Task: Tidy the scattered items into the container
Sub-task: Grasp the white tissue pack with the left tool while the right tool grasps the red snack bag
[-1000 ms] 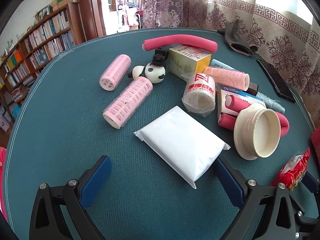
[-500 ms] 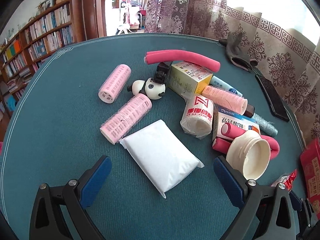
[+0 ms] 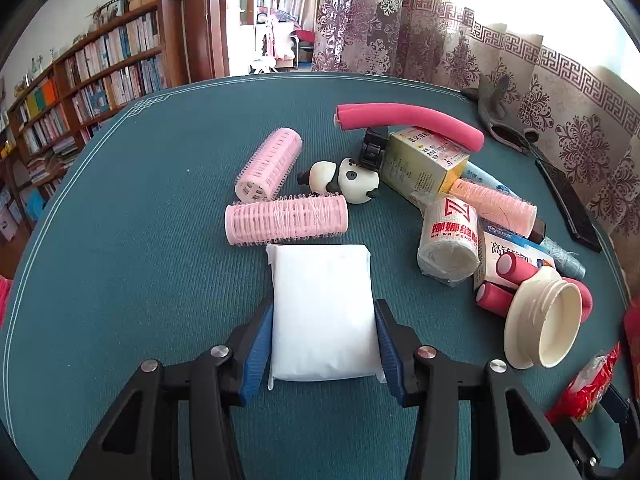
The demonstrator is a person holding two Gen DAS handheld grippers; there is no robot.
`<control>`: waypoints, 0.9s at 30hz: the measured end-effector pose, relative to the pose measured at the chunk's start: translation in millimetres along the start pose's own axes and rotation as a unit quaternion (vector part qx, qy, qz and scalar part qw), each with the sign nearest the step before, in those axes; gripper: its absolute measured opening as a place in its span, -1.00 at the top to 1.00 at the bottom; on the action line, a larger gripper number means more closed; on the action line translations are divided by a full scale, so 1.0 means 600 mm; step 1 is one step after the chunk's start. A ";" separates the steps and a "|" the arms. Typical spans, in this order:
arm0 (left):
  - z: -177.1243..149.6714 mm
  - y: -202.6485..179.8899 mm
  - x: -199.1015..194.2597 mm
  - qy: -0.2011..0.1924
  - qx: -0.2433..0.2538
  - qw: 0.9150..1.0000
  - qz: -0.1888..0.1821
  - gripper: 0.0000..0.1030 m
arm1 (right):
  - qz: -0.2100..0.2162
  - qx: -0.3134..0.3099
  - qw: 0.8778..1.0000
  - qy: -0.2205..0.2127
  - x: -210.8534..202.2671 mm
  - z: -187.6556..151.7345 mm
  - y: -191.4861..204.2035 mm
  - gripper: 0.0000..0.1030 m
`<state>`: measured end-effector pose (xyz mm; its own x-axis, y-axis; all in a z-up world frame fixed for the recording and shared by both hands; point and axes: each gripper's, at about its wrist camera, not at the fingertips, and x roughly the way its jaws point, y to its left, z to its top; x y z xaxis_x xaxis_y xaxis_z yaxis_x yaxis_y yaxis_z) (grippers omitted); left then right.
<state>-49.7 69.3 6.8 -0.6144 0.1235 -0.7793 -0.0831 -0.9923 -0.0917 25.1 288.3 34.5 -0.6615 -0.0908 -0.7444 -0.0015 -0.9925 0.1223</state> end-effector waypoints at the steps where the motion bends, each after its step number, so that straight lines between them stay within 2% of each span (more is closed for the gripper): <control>1: -0.005 0.006 -0.006 0.000 -0.005 1.000 -0.012 0.04 | 0.000 0.000 1.000 0.000 0.000 0.000 0.000 -0.67; 12: -0.048 0.003 -0.076 -0.020 0.008 0.999 -0.049 0.04 | 0.004 0.012 1.000 -0.010 -0.006 -0.001 -0.007 -0.61; 14: -0.053 0.003 -0.089 -0.025 0.012 0.998 -0.050 0.04 | 0.003 0.019 1.000 -0.015 -0.010 -0.001 -0.011 -0.46; 18: -0.063 0.002 -0.104 -0.027 0.017 0.998 -0.052 0.04 | 0.006 0.021 1.000 -0.017 -0.015 -0.002 -0.011 -0.30; 20: -0.070 0.003 -0.107 -0.025 0.018 0.998 -0.051 0.04 | 0.011 0.013 1.000 -0.014 -0.015 -0.004 -0.005 -0.03; 21: -0.073 0.004 -0.109 -0.024 0.017 0.998 -0.051 0.04 | 0.011 0.008 1.000 -0.017 -0.018 -0.006 -0.001 0.02; 23: -0.077 0.004 -0.111 -0.023 0.017 0.998 -0.051 0.04 | 0.018 -0.002 1.000 -0.019 -0.021 -0.007 0.005 0.39; 26: -0.083 0.004 -0.114 -0.022 0.018 0.998 -0.052 0.03 | 0.022 -0.008 1.000 -0.020 -0.024 -0.009 0.009 0.61; 27: -0.084 0.003 -0.114 -0.022 0.019 0.998 -0.053 0.03 | 0.024 -0.006 0.999 -0.019 -0.024 -0.009 0.008 0.62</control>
<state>31.9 58.4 28.6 -0.6342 0.2288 -0.7385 -0.1784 -0.9727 -0.1482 38.6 284.5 42.0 -0.6892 -0.1362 -0.7117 0.0409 -0.9879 0.1494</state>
